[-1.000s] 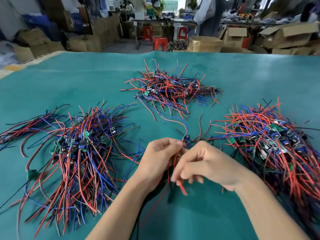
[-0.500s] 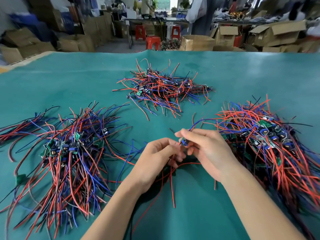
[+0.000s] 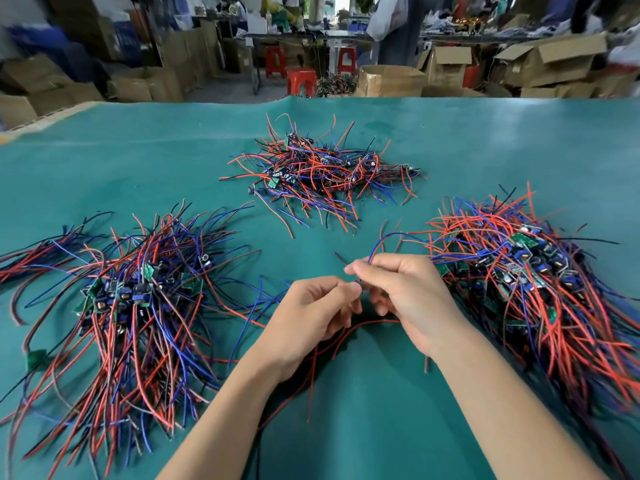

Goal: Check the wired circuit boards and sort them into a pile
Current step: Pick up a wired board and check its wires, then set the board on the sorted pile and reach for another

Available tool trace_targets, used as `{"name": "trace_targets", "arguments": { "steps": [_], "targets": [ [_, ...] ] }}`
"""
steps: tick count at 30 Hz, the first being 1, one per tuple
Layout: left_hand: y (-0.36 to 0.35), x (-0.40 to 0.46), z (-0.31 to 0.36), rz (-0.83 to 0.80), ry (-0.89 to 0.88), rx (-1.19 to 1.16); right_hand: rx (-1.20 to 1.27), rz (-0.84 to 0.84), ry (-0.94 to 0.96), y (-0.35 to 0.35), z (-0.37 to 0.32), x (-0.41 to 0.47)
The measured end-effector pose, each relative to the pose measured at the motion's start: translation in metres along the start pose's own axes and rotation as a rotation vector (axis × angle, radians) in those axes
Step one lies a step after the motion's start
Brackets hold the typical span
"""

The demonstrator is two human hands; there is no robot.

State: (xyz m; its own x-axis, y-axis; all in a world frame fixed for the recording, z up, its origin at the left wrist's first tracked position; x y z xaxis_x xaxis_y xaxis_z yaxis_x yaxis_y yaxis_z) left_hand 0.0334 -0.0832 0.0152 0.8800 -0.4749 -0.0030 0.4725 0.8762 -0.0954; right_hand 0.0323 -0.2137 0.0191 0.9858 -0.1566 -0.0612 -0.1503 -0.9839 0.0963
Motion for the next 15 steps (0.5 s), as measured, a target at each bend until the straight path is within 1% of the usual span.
{"name": "trace_targets", "arguments": {
  "steps": [5,9,12,13,15],
  "targets": [
    [-0.002,-0.001,0.002,-0.004,0.008,-0.007,-0.256,0.277,0.211,0.033,-0.016,0.002],
    [-0.003,0.0,0.002,-0.008,0.003,0.005,-0.25,0.438,0.275,0.052,-0.022,0.001],
    [-0.003,-0.001,0.003,-0.022,-0.001,0.015,-0.405,0.57,0.368,0.062,-0.035,-0.007],
    [-0.004,-0.002,0.004,-0.028,-0.004,0.015,-0.393,0.603,0.38,0.066,-0.035,-0.008],
    [-0.005,-0.003,0.005,-0.043,-0.01,0.022,-0.226,0.647,0.344,0.079,-0.029,-0.008]
  ]
}}
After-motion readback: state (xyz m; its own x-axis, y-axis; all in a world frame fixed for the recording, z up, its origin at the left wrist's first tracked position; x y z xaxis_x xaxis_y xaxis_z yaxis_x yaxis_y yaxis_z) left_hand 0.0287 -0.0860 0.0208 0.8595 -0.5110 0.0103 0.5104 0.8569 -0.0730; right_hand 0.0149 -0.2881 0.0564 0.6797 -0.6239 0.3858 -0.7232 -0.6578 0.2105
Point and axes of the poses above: each hand's wrist, its own x-axis towards the middle knuckle, its own y-axis out of the back of the hand, z = x × y, the point moved 9 cm from there along x, towards the middle knuckle, and after that the axes turned 4 degrees about -x, right-handed, at the moved point
